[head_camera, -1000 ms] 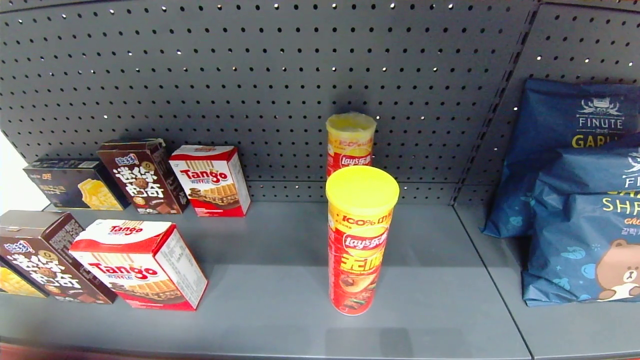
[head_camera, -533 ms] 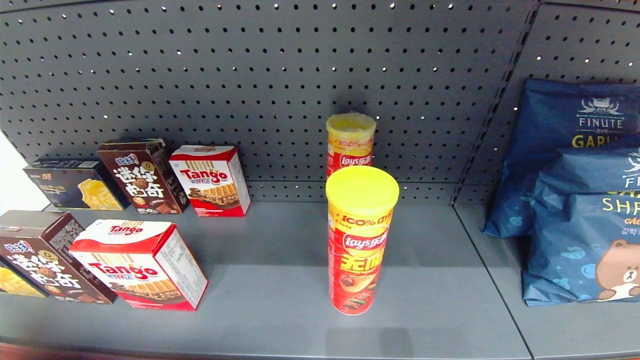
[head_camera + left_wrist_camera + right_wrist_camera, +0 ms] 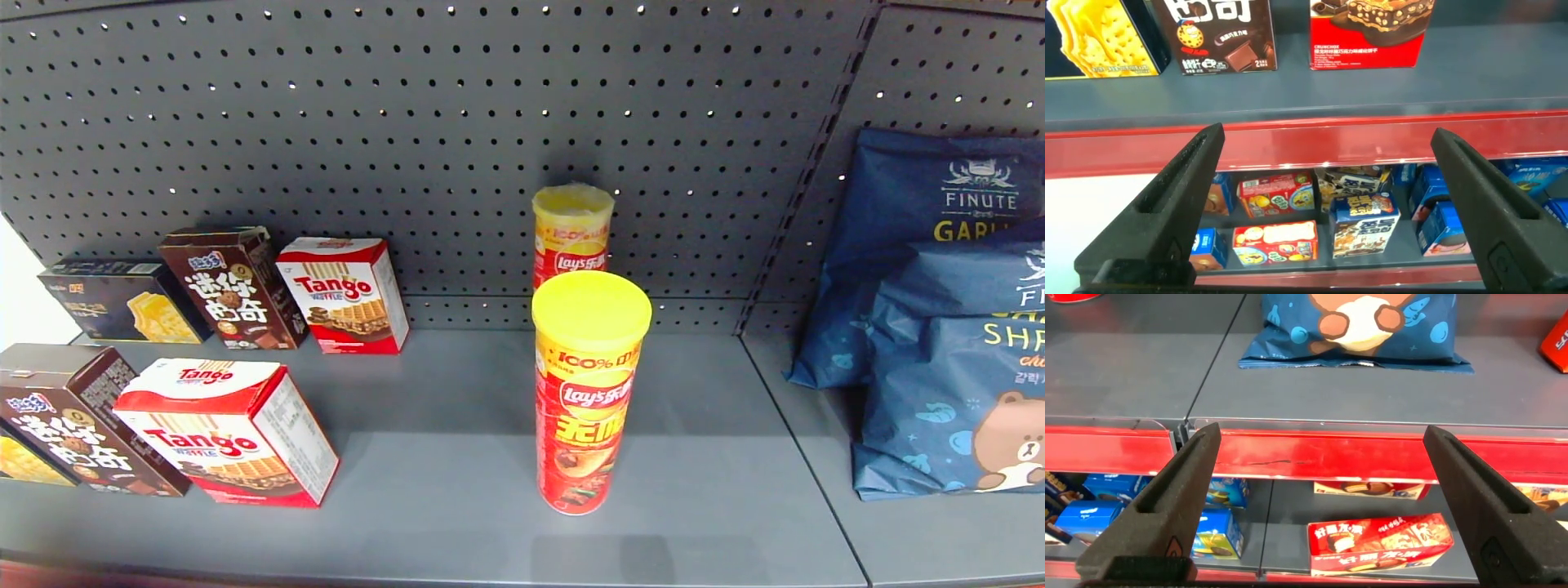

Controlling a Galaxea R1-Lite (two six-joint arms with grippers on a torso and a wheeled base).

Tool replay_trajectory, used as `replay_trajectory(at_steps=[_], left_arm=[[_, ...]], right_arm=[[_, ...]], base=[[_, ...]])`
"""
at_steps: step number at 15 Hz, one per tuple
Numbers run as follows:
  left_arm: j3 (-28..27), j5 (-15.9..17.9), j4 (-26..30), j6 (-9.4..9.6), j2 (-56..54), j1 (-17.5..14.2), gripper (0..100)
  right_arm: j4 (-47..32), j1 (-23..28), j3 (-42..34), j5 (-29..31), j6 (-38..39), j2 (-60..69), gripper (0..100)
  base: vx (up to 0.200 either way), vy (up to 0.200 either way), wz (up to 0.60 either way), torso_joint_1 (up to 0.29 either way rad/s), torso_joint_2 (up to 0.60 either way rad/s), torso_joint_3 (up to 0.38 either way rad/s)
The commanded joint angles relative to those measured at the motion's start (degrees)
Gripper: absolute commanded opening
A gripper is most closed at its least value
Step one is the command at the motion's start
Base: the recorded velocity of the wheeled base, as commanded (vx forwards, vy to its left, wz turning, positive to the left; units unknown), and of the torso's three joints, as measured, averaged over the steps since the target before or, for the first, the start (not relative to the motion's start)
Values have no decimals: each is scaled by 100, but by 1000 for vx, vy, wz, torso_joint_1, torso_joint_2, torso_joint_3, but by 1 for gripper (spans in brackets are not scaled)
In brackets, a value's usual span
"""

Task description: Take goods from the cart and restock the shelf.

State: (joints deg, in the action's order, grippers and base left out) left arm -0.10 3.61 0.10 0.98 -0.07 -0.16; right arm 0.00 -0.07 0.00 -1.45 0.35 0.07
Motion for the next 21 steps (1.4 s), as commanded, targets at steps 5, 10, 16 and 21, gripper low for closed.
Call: replay_trajectory(at_steps=[5, 10, 16, 21], left_arm=[[1, 0, -1, -1, 7, -2, 100], [1, -9, -1, -10, 7, -2, 100], [1, -80, -1, -36, 7, -2, 100], [1, -150, -1, -45, 7, -2, 100]], right_arm=[[0, -1, 0, -4, 0, -7, 100], [0, -1, 0, -4, 0, -7, 100], [0, -1, 0, -4, 0, -7, 100], [0, -1, 0, -4, 0, -7, 100]], base=[[0, 0, 0, 0, 0, 0], [0, 0, -120, 1, 0, 0], [0, 0, 0, 0, 0, 0], [0, 0, 0, 0, 0, 0]])
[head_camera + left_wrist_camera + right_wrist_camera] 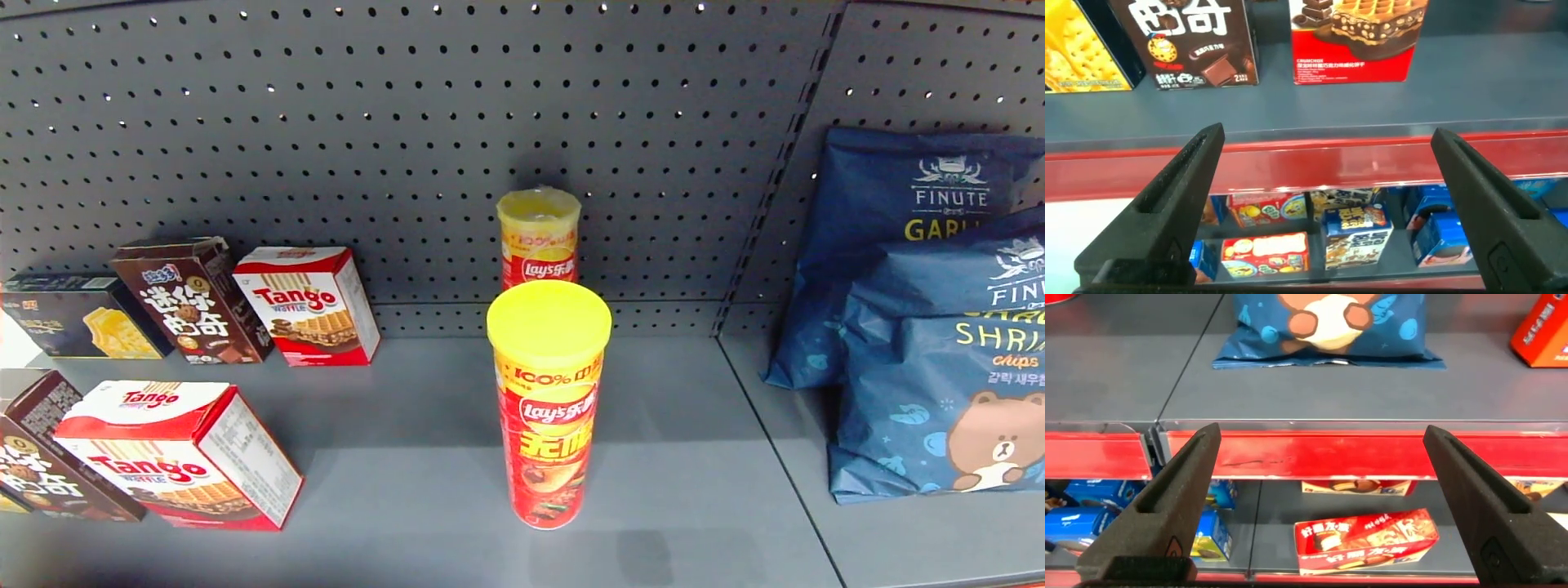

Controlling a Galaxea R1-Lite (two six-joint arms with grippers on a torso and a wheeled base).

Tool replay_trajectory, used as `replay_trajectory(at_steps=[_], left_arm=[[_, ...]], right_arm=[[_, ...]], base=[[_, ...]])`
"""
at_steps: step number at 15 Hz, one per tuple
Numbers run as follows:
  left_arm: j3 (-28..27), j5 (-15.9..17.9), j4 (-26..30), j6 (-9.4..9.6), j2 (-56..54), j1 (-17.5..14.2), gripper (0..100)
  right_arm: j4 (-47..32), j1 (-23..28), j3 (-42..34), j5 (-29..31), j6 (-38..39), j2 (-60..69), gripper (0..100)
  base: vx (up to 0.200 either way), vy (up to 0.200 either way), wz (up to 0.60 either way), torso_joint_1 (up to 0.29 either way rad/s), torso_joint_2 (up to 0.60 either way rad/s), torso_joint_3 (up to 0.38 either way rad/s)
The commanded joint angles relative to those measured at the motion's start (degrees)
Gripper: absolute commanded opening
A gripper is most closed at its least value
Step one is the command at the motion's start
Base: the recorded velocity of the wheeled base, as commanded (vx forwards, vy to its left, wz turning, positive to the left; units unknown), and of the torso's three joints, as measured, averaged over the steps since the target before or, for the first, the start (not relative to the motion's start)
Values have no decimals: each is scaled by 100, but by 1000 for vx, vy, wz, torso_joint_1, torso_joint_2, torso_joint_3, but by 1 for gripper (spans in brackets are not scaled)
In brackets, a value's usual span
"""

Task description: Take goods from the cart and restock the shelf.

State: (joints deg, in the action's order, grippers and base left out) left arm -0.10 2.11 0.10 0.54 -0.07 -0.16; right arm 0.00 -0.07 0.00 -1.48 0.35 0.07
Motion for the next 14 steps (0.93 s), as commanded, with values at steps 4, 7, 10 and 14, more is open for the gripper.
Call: replay_trajectory(at_steps=[4, 7, 10, 14], left_arm=[[1, 18, -1, 8, 7, -2, 100], [1, 18, -1, 8, 7, -2, 100], [1, 26, -1, 8, 7, -2, 100], [1, 26, -1, 8, 7, -2, 100]], right_arm=[[0, -1, 0, 7, 0, -7, 100], [0, -1, 0, 7, 0, -7, 100], [0, -1, 0, 7, 0, -7, 100], [0, -1, 0, 7, 0, -7, 100]], base=[[0, 0, 150, 1, -1, 1], [0, 0, 0, 0, 0, 0], [0, 0, 0, 0, 0, 0], [0, 0, 0, 0, 0, 0]])
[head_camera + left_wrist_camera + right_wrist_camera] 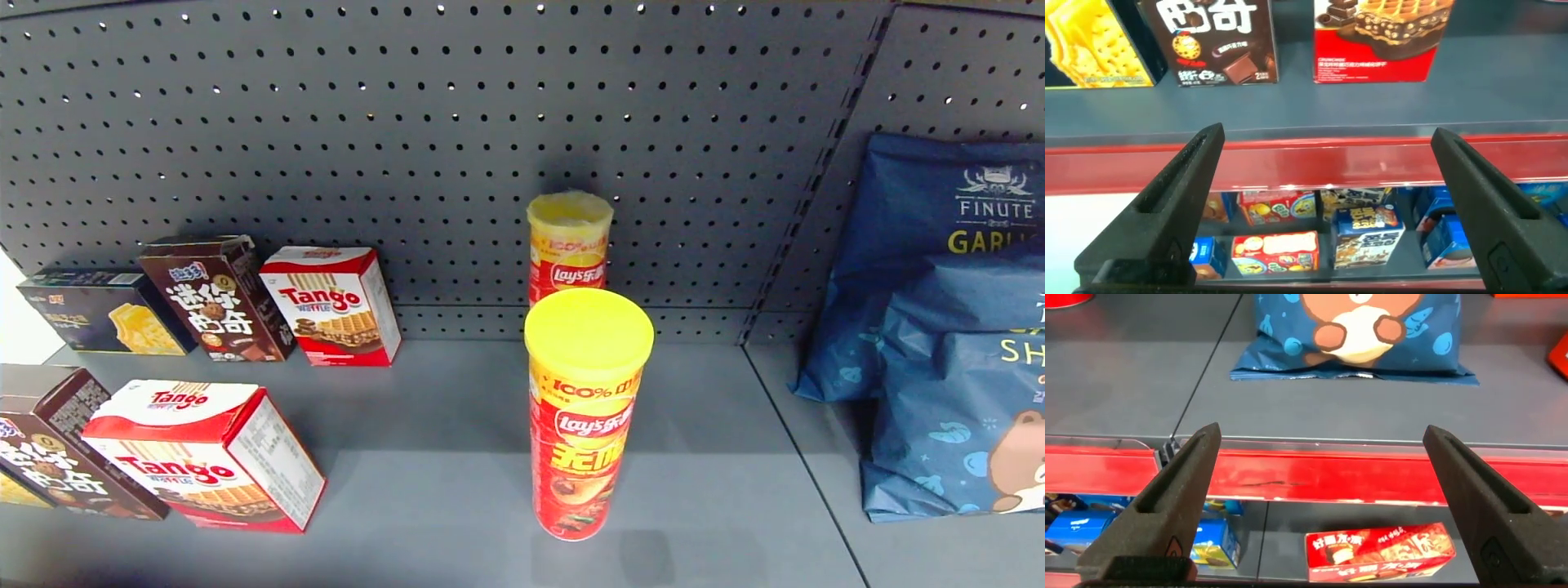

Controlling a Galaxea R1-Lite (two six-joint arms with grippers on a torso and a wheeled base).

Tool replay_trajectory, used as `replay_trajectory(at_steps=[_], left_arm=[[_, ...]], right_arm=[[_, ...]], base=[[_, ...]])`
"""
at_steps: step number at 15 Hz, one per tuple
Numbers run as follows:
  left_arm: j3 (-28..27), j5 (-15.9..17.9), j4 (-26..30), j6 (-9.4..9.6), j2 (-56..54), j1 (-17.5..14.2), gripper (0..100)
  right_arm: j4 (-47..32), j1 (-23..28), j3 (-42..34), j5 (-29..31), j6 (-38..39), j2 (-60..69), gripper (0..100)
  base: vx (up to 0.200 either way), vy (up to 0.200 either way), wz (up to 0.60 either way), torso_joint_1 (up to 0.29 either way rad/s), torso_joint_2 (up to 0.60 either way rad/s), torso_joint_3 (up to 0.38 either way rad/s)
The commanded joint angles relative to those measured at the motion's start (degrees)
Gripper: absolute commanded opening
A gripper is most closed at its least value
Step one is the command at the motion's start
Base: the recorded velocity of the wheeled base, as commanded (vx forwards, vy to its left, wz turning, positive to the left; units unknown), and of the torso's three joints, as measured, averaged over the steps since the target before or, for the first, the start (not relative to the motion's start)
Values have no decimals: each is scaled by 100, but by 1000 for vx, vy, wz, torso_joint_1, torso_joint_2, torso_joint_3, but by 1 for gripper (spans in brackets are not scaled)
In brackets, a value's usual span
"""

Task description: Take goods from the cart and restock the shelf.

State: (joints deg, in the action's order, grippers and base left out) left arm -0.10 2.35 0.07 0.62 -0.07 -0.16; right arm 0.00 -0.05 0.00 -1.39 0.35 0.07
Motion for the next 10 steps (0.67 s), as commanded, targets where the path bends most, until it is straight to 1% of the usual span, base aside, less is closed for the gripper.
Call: replay_trajectory(at_steps=[1, 10], left_arm=[[1, 2, 1, -1, 7, -2, 100], [1, -7, 1, -9, 7, -2, 100]], right_arm=[[0, -4, 0, -2, 0, -7, 100], [0, -4, 0, -2, 0, -7, 100]], base=[[0, 0, 0, 0, 0, 0], [0, 0, 0, 0, 0, 0]])
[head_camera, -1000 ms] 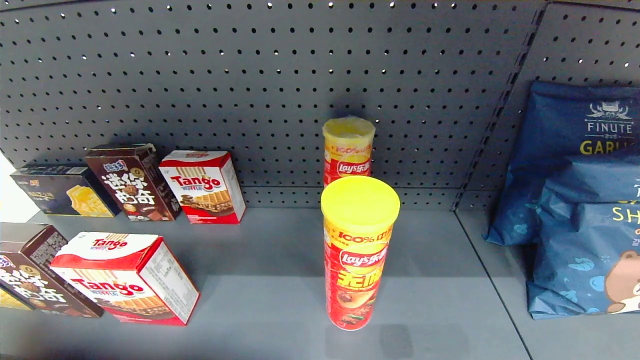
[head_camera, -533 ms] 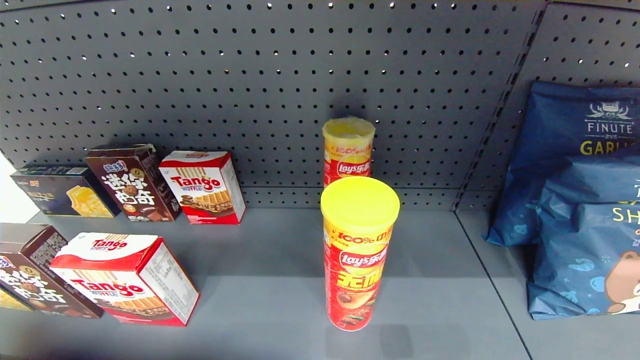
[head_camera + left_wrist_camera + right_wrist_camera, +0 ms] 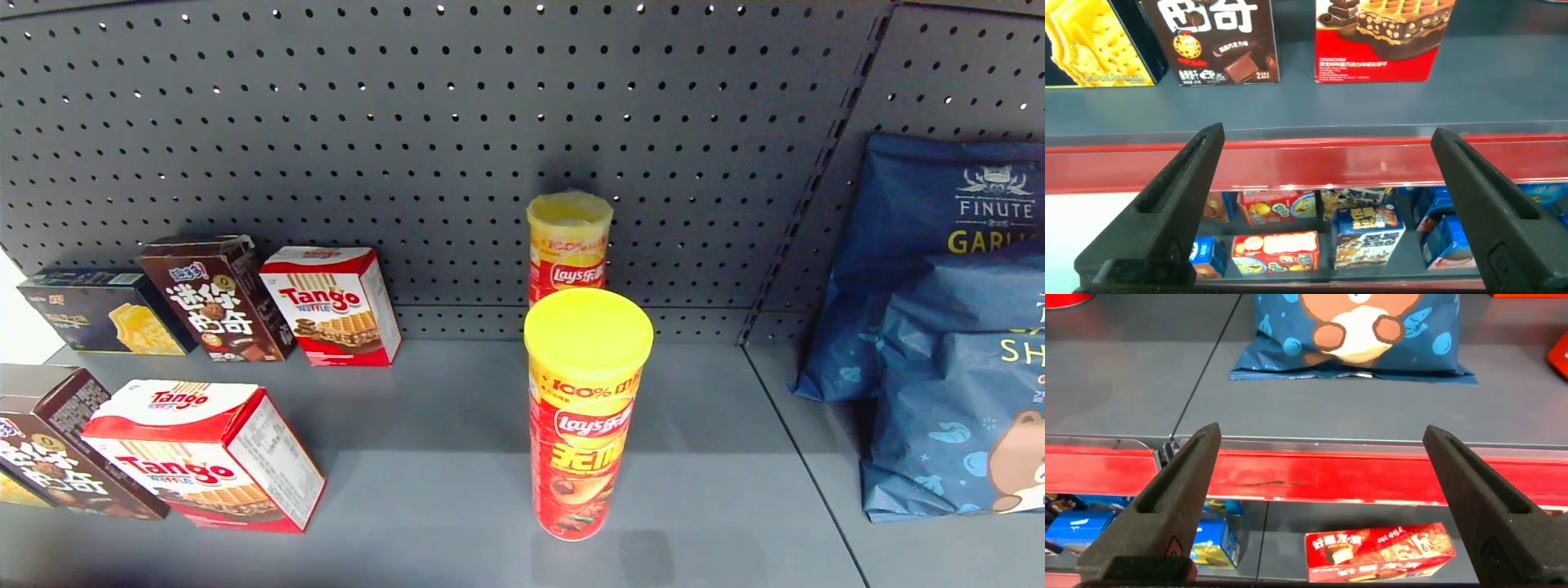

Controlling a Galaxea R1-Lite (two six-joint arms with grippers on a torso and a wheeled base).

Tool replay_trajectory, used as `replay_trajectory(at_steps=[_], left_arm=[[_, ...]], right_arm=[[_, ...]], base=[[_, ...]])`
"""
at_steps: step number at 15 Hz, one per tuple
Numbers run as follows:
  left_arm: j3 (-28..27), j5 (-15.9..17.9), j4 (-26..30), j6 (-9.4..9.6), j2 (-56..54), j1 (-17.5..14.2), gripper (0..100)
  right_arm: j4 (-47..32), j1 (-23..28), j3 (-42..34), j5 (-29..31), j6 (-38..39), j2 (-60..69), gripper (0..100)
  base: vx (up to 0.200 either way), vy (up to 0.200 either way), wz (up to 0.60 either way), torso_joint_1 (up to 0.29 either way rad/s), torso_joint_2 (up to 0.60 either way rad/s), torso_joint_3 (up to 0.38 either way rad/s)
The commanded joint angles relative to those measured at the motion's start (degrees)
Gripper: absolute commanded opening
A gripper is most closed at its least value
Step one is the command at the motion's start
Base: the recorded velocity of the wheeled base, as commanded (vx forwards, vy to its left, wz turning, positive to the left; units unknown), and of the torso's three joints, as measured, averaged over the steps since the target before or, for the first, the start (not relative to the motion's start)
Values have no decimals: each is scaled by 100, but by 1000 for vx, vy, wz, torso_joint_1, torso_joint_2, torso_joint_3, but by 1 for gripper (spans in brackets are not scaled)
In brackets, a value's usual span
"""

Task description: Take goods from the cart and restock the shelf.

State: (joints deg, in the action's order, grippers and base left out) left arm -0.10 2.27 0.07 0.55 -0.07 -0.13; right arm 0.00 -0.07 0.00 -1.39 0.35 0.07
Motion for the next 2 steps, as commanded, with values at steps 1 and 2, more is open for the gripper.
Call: replay_trajectory(at_steps=[1, 2], left_arm=[[1, 2, 1, 7, 7, -4, 100], [1, 2, 1, 7, 7, -4, 100]], right_arm=[[0, -1, 0, -2, 0, -7, 100], [0, -1, 0, -2, 0, -7, 100]], base=[[0, 0, 0, 0, 0, 0], [0, 0, 0, 0, 0, 0]])
